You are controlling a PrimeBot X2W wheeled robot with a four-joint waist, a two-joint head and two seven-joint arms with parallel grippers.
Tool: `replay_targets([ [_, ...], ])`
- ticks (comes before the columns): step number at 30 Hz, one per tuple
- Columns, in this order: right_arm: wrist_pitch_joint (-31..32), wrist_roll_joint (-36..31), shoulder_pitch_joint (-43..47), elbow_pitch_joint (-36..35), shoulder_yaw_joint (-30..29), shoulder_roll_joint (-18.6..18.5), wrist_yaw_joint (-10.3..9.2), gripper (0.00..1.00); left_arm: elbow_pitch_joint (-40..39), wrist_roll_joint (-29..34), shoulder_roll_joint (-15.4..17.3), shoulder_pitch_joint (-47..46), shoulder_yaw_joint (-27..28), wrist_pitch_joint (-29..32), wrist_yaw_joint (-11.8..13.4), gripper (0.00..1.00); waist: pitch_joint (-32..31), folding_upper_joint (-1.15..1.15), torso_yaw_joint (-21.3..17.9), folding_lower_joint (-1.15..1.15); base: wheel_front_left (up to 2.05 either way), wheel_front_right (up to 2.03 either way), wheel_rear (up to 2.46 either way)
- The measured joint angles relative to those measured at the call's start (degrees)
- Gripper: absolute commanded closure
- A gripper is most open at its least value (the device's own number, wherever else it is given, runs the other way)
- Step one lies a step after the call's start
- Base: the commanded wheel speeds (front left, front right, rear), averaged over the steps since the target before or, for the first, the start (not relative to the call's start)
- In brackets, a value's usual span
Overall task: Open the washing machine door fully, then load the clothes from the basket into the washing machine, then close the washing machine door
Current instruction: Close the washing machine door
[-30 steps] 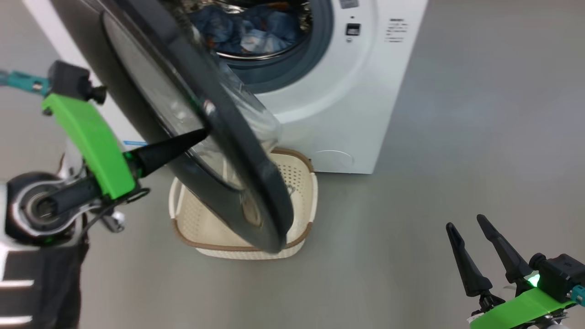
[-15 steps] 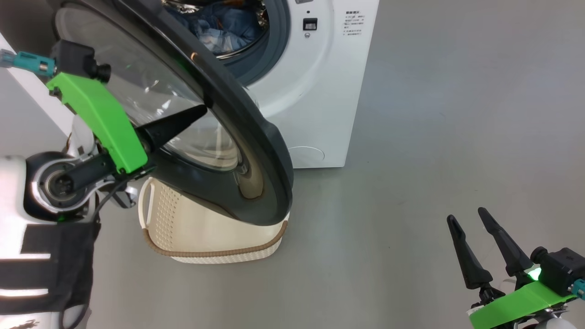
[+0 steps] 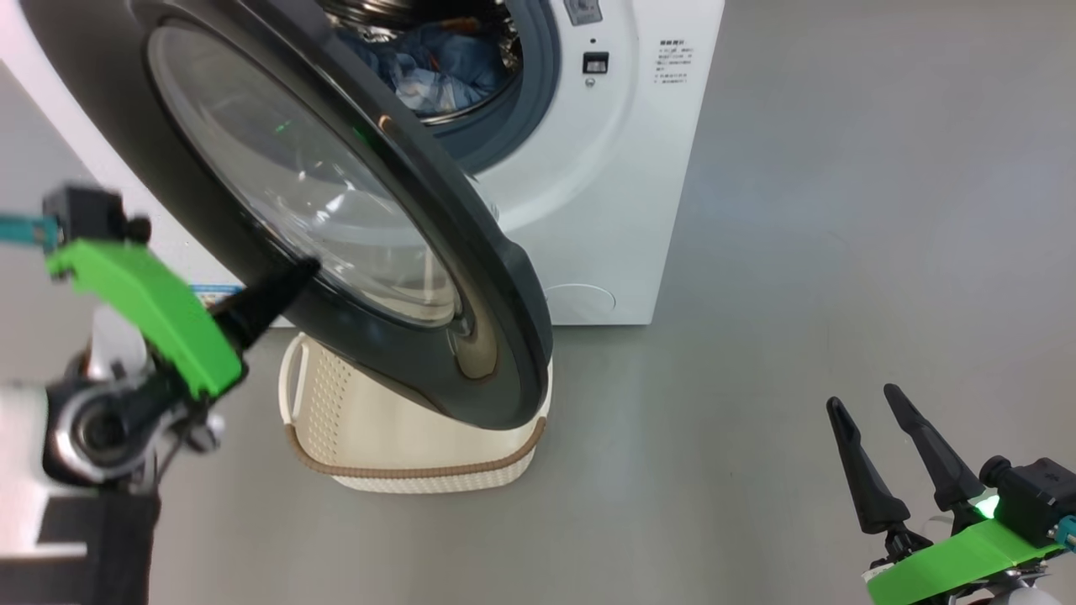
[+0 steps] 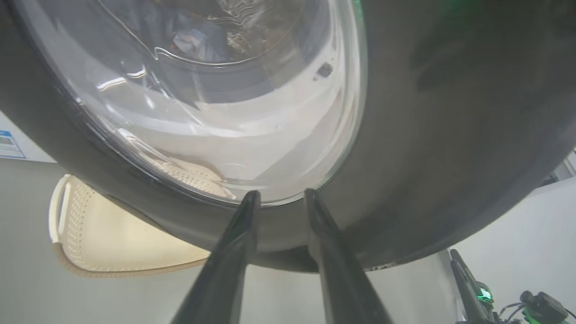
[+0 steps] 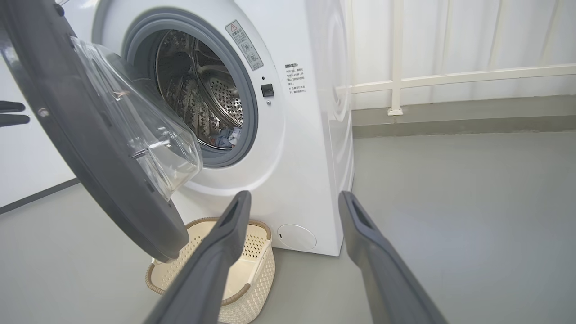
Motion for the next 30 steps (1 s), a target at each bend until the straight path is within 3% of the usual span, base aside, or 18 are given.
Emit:
replay_targets([
  [3, 0.0, 0.0, 0.3, 0.0, -0.1, -0.2, 0.00, 0.00, 0.9, 0.7, 0.9, 3.7, 0.0, -2.6, -0.1, 0.22, -0.7, 0.00, 0.3, 0.00, 0.00, 0.00, 0.00],
  [7, 0.0, 0.0, 1.3, 0.0, -0.2, -0.5, 0.00, 0.00, 1.7, 1.3, 1.5, 8.2, -0.1, -6.5, -0.1, 0.00, -1.5, 0.00, 0.5, 0.00, 0.00, 0.00, 0.00],
  [15, 0.0, -0.1, 2.6, 0.0, -2.2, -1.5, 0.00, 0.00, 3.7, 4.8, 4.0, 16.3, -2.4, -20.7, -0.3, 0.00, -1.9, 0.00, -0.1, 0.00, 0.00, 0.00, 0.00],
  [30, 0.0, -0.1, 2.7, 0.1, -4.0, -2.3, 0.00, 0.00, 10.4, 2.4, 6.0, 26.3, -10.5, -44.4, -0.5, 0.00, -1.3, 0.00, -3.9, 0.00, 0.00, 0.00, 0.00],
])
